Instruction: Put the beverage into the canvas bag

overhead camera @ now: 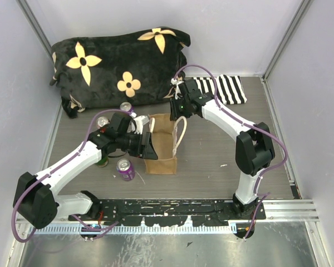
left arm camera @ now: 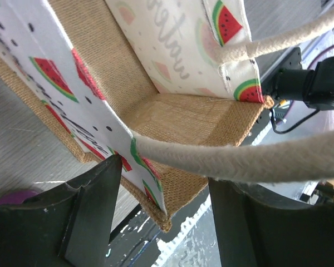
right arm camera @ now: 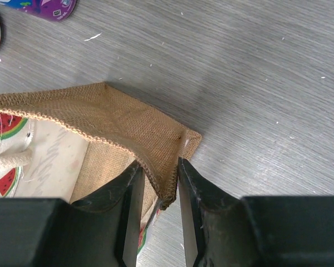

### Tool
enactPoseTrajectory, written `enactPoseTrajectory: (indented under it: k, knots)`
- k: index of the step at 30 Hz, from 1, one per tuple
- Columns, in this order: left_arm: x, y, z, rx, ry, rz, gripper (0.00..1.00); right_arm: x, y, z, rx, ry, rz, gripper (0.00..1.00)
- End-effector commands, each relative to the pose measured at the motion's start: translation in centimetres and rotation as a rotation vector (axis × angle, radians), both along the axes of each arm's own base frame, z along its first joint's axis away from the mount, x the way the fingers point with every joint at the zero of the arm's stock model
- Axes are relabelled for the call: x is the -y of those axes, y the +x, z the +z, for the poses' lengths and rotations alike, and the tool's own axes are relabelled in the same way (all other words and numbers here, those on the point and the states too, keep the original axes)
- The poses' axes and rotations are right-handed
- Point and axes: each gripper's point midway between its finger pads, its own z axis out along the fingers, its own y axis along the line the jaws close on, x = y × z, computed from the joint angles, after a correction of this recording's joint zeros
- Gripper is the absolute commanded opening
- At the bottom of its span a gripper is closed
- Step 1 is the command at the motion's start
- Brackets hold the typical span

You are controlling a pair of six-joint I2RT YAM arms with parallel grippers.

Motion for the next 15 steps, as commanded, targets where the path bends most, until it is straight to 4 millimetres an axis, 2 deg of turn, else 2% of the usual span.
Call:
enactPoseTrajectory:
  k: [1,9,15]
  knots:
    - [1.1,-1.3,1.1,0.010,-0.058,-0.080,0.69,-1.5,0.2,1.6,0.040,0.029,0.043,0.36]
    - [0.6,-1.6,1.0,0.013,-0.042,-0.077,0.71,-1.0,-0.2,1.7,0.041,0.012,0.028,0.36]
    - [0.0,-2.1,0.7,0.016,-0.024,-0.082,0.71,-0.3,-1.2,1.4,0.019,0.002,0.015,0.32]
